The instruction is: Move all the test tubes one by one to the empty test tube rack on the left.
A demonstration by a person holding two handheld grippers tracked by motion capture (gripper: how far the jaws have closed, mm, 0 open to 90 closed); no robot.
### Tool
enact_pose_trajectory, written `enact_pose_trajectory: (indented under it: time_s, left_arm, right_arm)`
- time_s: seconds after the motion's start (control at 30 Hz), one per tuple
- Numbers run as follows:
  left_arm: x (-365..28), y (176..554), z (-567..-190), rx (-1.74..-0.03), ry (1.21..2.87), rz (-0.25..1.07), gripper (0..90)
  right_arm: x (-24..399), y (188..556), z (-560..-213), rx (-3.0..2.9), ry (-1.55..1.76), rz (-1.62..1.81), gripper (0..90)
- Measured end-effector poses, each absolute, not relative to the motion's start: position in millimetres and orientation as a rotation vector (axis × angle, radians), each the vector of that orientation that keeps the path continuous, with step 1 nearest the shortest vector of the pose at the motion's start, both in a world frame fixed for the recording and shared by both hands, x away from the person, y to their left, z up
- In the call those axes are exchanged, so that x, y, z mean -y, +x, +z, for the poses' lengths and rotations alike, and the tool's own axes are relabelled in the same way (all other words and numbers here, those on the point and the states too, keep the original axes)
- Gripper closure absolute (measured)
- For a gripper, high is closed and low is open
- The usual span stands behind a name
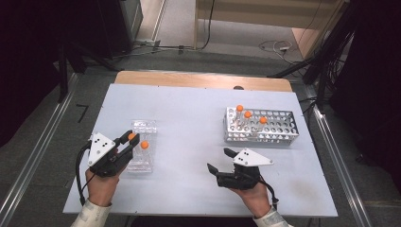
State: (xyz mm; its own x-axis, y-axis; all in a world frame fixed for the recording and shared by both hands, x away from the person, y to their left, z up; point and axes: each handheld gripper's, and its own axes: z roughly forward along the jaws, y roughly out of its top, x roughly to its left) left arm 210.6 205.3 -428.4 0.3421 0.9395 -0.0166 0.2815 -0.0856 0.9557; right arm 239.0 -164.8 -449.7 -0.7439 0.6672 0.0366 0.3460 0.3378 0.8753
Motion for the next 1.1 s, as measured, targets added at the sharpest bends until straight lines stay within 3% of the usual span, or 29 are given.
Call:
enact_pose_trajectory:
  time_s: [0.47, 0.97, 1.1]
  left_arm:
    - [-206.6, 208.7, -426.3, -1.147, 1.556, 0.792, 59.9]
    - [-190.6, 197.5, -414.4, -1.096, 1.514, 0.754, 30.8]
    - [-185.6, 194.6, -412.7, -1.079, 1.522, 0.750, 29.1]
  right_arm:
    - [165.0, 239.0, -449.8, -2.278, 0.901, 1.368, 21.2]
    - [172.9, 242.7, -448.3, -2.246, 0.936, 1.364, 21.6]
    - [179.5, 246.0, -447.3, -2.220, 0.956, 1.360, 21.9]
